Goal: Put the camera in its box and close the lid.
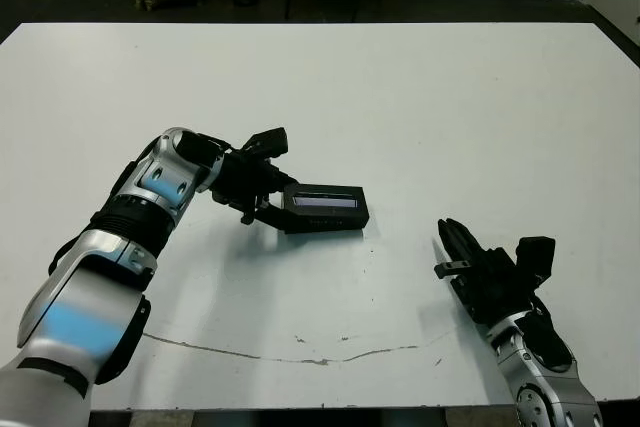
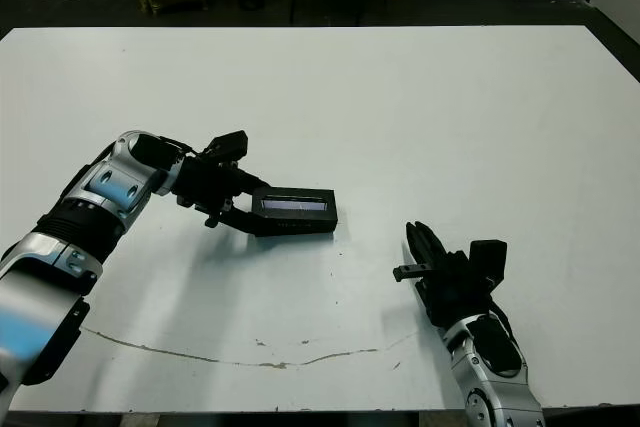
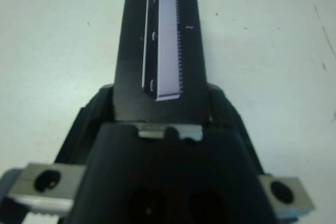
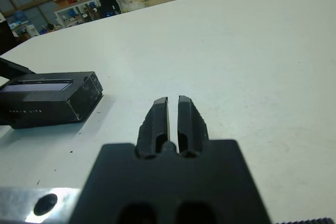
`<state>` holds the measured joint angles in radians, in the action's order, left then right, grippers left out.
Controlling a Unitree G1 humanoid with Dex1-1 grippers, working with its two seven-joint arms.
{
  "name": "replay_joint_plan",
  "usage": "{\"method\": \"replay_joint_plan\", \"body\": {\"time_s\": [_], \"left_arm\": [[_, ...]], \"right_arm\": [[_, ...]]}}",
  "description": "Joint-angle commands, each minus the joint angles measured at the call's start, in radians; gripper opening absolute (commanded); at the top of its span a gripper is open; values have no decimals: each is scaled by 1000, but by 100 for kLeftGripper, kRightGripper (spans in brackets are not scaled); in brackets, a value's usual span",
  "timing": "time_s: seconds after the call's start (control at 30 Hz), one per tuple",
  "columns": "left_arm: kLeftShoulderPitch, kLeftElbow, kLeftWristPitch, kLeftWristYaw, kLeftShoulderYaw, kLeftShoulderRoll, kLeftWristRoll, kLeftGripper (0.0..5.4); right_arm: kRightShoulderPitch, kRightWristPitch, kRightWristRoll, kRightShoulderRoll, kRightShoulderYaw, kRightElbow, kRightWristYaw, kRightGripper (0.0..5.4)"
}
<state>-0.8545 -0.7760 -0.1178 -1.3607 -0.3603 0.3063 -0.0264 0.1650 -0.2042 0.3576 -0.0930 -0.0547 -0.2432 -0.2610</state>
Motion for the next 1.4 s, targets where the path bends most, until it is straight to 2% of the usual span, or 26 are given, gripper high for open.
{"method": "replay_joint_plan", "body": {"time_s": [0.03,0.07,0.1,0.3,0.43,0.97,1.13,1.23,1.3,1.4], "left_arm": [[35,-25,8,8,10,36,-14,257],[38,-27,11,10,11,37,-13,257],[41,-32,8,8,14,36,-9,257],[67,-48,40,12,27,31,3,257],[82,-69,40,22,31,17,12,257],[126,-157,96,93,25,-55,-13,257],[139,-121,126,159,20,-49,-38,257],[144,-98,136,186,14,-45,-48,318],[153,-79,180,210,5,-40,-59,368],[161,-60,202,217,3,-36,-52,437]], "right_arm": [[16,-28,4,1,-6,15,6,0],[15,-2,-6,-5,-3,28,-7,0],[15,-6,-11,-6,-2,27,-2,0],[22,-98,4,-11,-3,-35,34,0],[24,-86,-9,-9,-2,-34,31,0],[35,-174,-2,-8,-2,-100,76,0],[29,-131,-12,-12,-1,-66,48,0],[25,-103,-7,-9,-6,-41,30,0],[27,-112,-17,-7,-2,-49,46,0],[26,-124,10,-4,-9,-52,37,0]]}}
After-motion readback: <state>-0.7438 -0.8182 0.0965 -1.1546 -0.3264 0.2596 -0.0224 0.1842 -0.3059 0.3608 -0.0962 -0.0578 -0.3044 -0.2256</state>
